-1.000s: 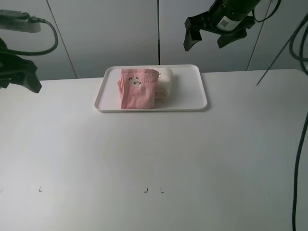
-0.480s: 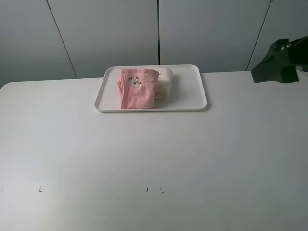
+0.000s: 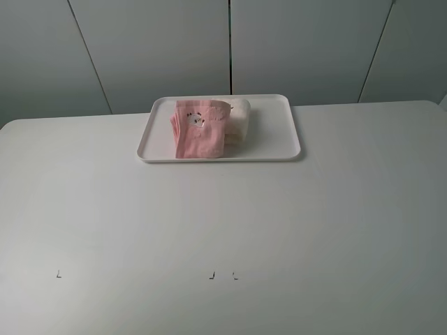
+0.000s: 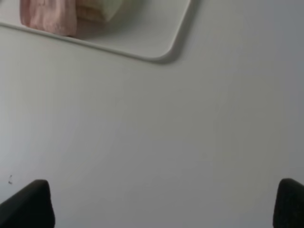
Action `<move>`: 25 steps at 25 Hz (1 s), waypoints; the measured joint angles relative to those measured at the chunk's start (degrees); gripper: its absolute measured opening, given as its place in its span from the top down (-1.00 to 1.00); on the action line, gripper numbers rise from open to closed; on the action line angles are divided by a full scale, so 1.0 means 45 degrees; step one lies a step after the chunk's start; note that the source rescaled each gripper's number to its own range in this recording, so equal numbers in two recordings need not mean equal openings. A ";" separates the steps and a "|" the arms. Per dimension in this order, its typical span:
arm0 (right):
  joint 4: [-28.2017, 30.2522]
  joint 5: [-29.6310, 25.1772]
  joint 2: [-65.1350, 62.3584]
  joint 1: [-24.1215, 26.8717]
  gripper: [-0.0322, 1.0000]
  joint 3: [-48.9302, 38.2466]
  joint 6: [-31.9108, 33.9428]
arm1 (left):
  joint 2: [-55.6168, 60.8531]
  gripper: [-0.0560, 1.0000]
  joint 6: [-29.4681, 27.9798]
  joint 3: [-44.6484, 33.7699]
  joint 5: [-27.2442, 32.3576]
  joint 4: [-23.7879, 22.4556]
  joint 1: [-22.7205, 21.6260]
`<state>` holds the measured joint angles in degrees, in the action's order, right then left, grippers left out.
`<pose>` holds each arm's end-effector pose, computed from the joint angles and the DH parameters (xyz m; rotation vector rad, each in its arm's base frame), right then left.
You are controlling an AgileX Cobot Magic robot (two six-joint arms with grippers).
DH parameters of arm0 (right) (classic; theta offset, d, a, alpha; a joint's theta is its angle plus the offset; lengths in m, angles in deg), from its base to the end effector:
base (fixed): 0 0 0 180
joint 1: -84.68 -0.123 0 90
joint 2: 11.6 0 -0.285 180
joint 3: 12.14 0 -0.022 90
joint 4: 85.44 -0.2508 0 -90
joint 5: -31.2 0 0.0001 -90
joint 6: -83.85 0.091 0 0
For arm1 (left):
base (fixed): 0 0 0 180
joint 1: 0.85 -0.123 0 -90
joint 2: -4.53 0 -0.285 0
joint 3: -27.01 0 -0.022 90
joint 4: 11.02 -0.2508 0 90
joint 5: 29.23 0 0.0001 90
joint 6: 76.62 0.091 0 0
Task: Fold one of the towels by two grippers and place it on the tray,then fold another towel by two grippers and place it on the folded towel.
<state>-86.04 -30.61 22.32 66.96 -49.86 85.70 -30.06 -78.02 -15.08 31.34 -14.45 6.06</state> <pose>0.0575 0.0192 0.3193 -0.3214 2.3141 0.1839 0.0661 -0.0032 0.2972 0.1258 2.3899 0.0081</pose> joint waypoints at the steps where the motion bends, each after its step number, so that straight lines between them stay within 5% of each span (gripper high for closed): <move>1: 0.0000 -0.0211 -0.0309 0.0000 -1.00 0.0001 0.0000 | 0.0538 -0.86 0.0000 -0.0163 0.0030 0.0000 0.0000; 13: 0.0311 -0.0862 -0.3530 0.0000 -1.00 0.0001 -0.0077 | 0.5623 -0.86 -0.0326 -0.0917 0.0304 0.0023 0.0000; 25: 0.0344 -0.1794 -0.5271 0.0000 -1.00 -0.0646 -0.0005 | 0.5957 -0.97 -0.0652 -0.0917 0.0772 0.0223 0.0000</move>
<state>-84.49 -38.68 -1.40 66.96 -52.77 85.67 -3.25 -80.95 -19.21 34.81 -13.44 6.06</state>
